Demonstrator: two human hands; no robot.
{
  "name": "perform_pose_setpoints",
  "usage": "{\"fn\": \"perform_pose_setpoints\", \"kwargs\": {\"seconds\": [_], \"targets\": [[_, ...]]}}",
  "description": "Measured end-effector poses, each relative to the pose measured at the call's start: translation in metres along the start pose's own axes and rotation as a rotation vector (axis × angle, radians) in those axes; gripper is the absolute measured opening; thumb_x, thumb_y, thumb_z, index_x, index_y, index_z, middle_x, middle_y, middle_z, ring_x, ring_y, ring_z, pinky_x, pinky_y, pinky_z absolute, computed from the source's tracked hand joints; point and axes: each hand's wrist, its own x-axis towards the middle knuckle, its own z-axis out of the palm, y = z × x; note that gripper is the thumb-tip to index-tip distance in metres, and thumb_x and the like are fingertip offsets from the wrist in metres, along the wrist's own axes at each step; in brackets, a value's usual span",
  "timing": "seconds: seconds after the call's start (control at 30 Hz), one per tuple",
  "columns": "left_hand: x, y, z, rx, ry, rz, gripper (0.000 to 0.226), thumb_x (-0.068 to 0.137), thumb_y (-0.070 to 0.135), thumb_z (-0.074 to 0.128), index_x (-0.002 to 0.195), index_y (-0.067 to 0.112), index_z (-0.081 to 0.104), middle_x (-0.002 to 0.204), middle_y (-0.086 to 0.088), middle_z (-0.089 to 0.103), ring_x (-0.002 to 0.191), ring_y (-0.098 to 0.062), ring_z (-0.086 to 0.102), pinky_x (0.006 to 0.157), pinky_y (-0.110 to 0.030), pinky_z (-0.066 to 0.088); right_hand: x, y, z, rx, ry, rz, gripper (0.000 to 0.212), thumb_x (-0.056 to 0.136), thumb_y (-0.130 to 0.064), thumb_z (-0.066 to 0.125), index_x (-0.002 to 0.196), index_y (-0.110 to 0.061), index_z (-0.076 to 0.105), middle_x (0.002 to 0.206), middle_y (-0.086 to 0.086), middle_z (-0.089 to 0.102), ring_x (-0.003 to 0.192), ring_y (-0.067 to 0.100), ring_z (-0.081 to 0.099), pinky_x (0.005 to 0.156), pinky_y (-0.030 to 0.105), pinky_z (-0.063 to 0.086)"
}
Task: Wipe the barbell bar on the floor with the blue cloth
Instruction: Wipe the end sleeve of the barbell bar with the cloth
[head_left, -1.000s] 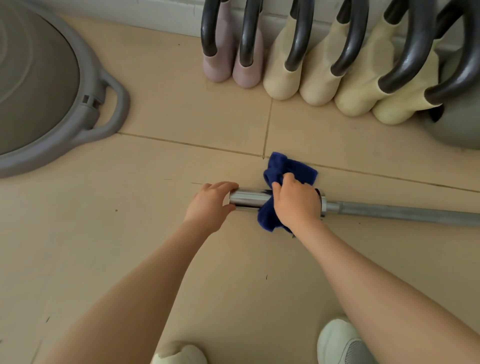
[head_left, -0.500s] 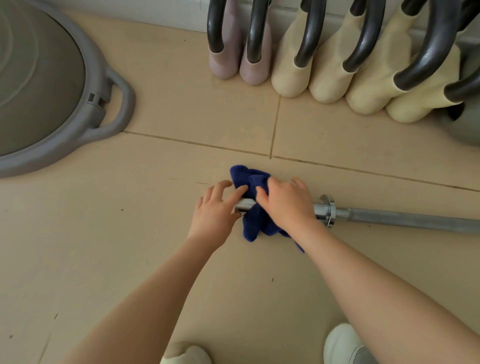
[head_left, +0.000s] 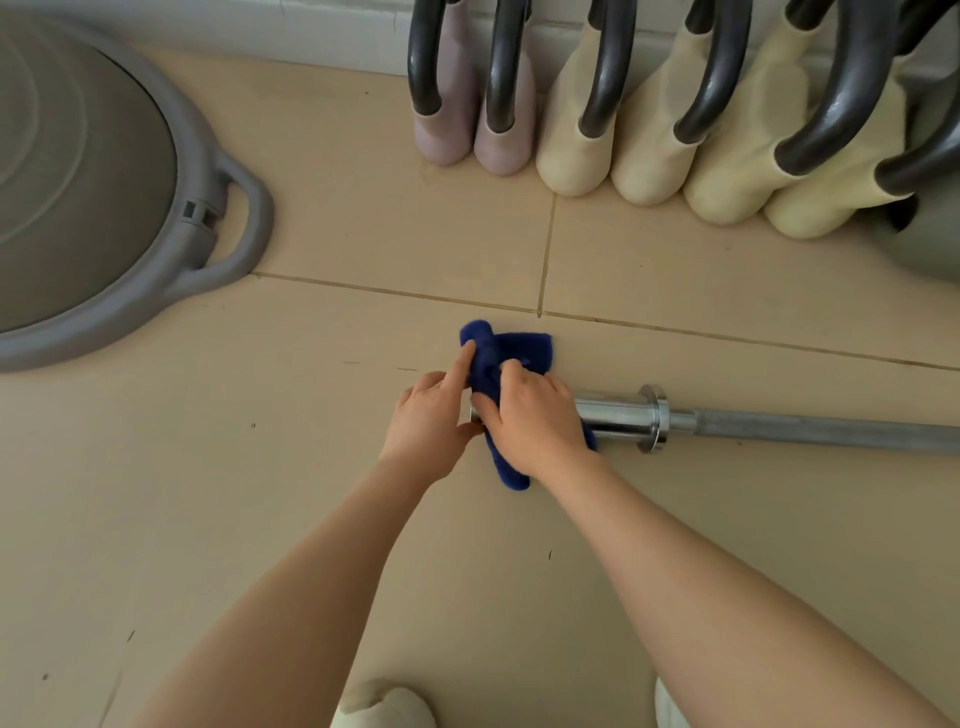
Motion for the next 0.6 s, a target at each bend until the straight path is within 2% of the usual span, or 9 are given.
{"fn": "perform_pose_setpoints", "kwargs": {"seconds": [0.07, 0.13, 0.2, 0.27, 0.37, 0.4, 0.5, 0.6], "targets": [[0.0, 0.0, 0.0, -0.002, -0.007, 0.019, 0.079, 0.091, 0.026, 0.059, 0.15, 0.026, 0.007, 0.142, 0.005, 0.047, 0.13, -0.022, 0.038, 0.106, -0.032, 0.028, -0.008, 0.01, -0.005, -0.058, -0.03, -0.046, 0.03, 0.096, -0.039, 0.04, 0.1, -0.01, 0.049, 0.097, 0.006, 0.065, 0.095, 0.026, 0.059, 0.102, 0.038, 0.031], [0.001, -0.002, -0.001, 0.027, -0.025, 0.044, 0.077, 0.091, 0.023, 0.06, 0.149, 0.024, 0.01, 0.143, 0.011, 0.045, 0.132, -0.021, 0.036, 0.106, -0.033, 0.028, -0.017, 0.03, -0.012, -0.175, -0.052, -0.061, 0.036, 0.096, -0.042, 0.038, 0.11, -0.01, 0.049, 0.1, 0.002, 0.065, 0.1, 0.021, 0.059, 0.115, 0.039, 0.014], [0.003, -0.002, -0.002, 0.054, -0.039, 0.049, 0.072, 0.09, 0.021, 0.06, 0.147, 0.024, 0.017, 0.143, 0.011, 0.045, 0.131, -0.02, 0.036, 0.107, -0.033, 0.027, -0.027, 0.051, -0.019, -0.264, -0.02, -0.026, 0.039, 0.096, -0.044, 0.037, 0.114, -0.011, 0.049, 0.101, 0.001, 0.065, 0.101, 0.018, 0.059, 0.118, 0.039, 0.003], [0.003, -0.001, -0.003, 0.077, -0.032, 0.056, 0.061, 0.091, 0.02, 0.059, 0.143, 0.024, 0.028, 0.139, 0.007, 0.049, 0.128, -0.021, 0.038, 0.106, -0.033, 0.028, -0.037, 0.068, -0.023, -0.325, 0.031, 0.045, 0.039, 0.096, -0.043, 0.039, 0.11, -0.009, 0.051, 0.1, 0.002, 0.064, 0.1, 0.019, 0.06, 0.117, 0.039, 0.002], [0.003, 0.003, -0.006, 0.118, -0.04, 0.093, 0.048, 0.092, 0.02, 0.056, 0.137, 0.025, 0.039, 0.138, 0.007, 0.049, 0.124, -0.021, 0.038, 0.103, -0.032, 0.028, -0.046, 0.079, -0.022, -0.394, 0.158, 0.115, 0.036, 0.089, -0.039, 0.054, 0.093, -0.003, 0.058, 0.087, 0.008, 0.067, 0.088, 0.025, 0.065, 0.115, 0.044, 0.016], [0.003, 0.003, -0.006, 0.136, -0.04, 0.104, 0.046, 0.093, 0.02, 0.056, 0.136, 0.026, 0.041, 0.138, 0.008, 0.049, 0.123, -0.021, 0.039, 0.103, -0.032, 0.028, -0.048, 0.077, -0.021, -0.381, 0.192, 0.13, 0.035, 0.088, -0.037, 0.056, 0.091, -0.002, 0.059, 0.087, 0.01, 0.067, 0.09, 0.026, 0.065, 0.115, 0.044, 0.017], [0.004, 0.004, -0.008, 0.188, -0.05, 0.119, 0.045, 0.093, 0.021, 0.056, 0.135, 0.027, 0.042, 0.137, 0.008, 0.049, 0.121, -0.022, 0.041, 0.101, -0.032, 0.031, -0.052, 0.061, -0.017, -0.221, 0.12, 0.151, 0.039, 0.095, -0.036, 0.046, 0.111, -0.001, 0.053, 0.119, 0.013, 0.06, 0.121, 0.026, 0.05, 0.117, 0.038, 0.01], [0.009, 0.004, -0.009, 0.217, -0.069, 0.12, 0.045, 0.093, 0.023, 0.055, 0.136, 0.027, 0.041, 0.137, 0.008, 0.049, 0.119, -0.023, 0.042, 0.099, -0.033, 0.033, -0.057, 0.041, -0.012, -0.093, 0.0, -0.005, 0.045, 0.097, -0.034, 0.042, 0.128, -0.001, 0.041, 0.147, 0.014, 0.036, 0.139, 0.023, 0.027, 0.116, 0.029, 0.01]]}}
